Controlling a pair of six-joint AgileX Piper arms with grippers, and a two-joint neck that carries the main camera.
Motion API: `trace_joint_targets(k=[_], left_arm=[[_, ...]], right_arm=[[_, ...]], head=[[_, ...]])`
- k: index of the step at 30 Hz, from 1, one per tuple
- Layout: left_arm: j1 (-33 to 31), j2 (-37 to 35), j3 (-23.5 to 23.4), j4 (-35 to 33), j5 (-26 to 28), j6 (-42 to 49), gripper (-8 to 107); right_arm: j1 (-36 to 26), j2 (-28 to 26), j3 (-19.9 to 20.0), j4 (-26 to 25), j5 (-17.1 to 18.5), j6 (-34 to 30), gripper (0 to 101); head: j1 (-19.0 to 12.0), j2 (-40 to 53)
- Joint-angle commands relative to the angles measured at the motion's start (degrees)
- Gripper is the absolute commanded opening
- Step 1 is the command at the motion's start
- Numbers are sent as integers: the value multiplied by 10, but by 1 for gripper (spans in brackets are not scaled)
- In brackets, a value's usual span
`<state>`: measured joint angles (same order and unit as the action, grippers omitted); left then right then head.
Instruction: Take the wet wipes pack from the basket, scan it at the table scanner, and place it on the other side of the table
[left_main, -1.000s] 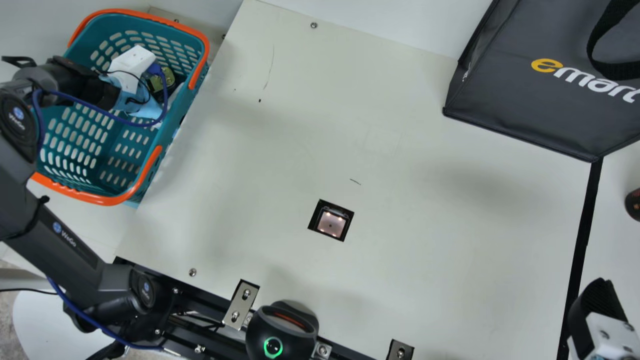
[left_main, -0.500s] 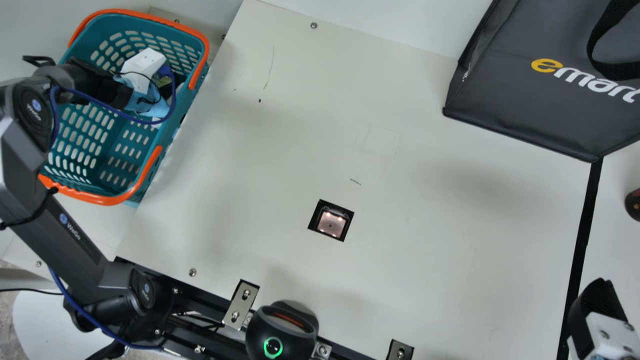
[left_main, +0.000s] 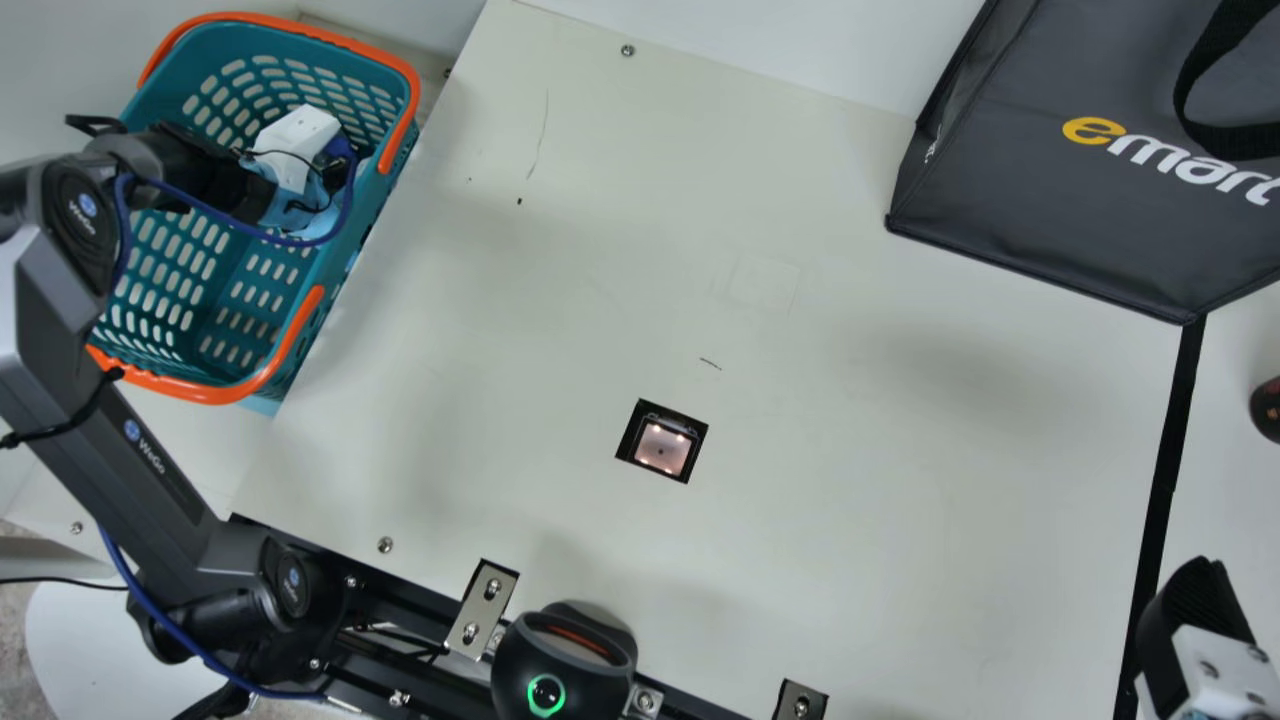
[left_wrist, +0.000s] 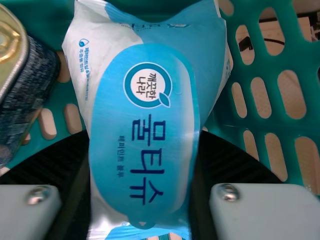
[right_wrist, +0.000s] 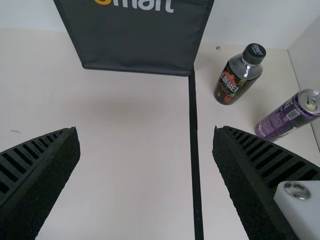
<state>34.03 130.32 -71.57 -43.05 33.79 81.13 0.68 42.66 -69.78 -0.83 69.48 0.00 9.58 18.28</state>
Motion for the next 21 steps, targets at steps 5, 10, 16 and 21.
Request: trace_joint_targets(k=[5,10,16,21], left_arm=[[6,-19,12,-5,-2,-3,-8],[14,-48,28,-10,1,-9,-8],[31,-96,50,-18,12,-21,-8],[46,-145,70,-21,21,-39,-8]], right_arm=[[0,0,0,0,0,0,95],[0,0,0,0,0,0,95],[0,0,0,0,0,0,95],[0,0,0,0,0,0,95]], head=[[-17,1],[-17,1],[-17,1],[-17,1]])
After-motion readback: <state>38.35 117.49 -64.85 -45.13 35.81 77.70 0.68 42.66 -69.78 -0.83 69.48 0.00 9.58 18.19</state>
